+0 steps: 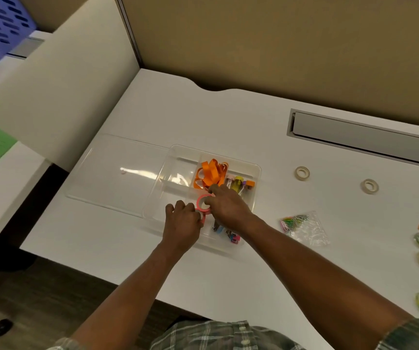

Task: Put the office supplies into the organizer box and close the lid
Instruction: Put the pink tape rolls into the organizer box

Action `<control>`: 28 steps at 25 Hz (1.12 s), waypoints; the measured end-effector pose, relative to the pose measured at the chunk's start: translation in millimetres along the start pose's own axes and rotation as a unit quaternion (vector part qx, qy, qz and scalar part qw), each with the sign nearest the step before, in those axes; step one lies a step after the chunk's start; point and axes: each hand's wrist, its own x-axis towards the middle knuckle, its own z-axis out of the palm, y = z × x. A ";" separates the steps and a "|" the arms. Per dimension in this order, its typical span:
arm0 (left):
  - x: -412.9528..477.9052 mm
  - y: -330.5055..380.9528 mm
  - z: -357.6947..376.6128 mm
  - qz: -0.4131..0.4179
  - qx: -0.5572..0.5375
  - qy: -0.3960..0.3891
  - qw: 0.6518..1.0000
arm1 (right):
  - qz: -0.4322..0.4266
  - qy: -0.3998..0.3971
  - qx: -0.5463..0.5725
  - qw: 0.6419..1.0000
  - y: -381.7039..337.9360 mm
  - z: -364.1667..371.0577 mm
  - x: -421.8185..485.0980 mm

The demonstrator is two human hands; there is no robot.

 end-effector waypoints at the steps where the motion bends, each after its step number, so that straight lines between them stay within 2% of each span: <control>1: 0.2 0.5 -0.4 -0.003 -0.005 -0.002 1.000 | 0.006 -0.004 0.010 1.000 -0.3 -0.6 -1.8; 9: 11.2 34.0 -21.3 0.001 -0.094 0.041 0.995 | 0.084 0.046 0.100 0.990 9.8 -20.7 -34.9; 15: 24.3 104.7 -30.8 0.080 -0.117 0.063 0.988 | 0.167 0.104 0.136 0.971 56.2 -31.9 -97.9; 21: 24.8 196.7 -20.9 0.180 -0.121 0.029 0.976 | 0.268 0.124 0.147 0.944 117.6 -27.4 -193.5; 28: 7.8 305.3 10.9 0.316 -0.118 -0.071 0.939 | 0.405 0.121 0.165 0.891 176.9 1.7 -310.3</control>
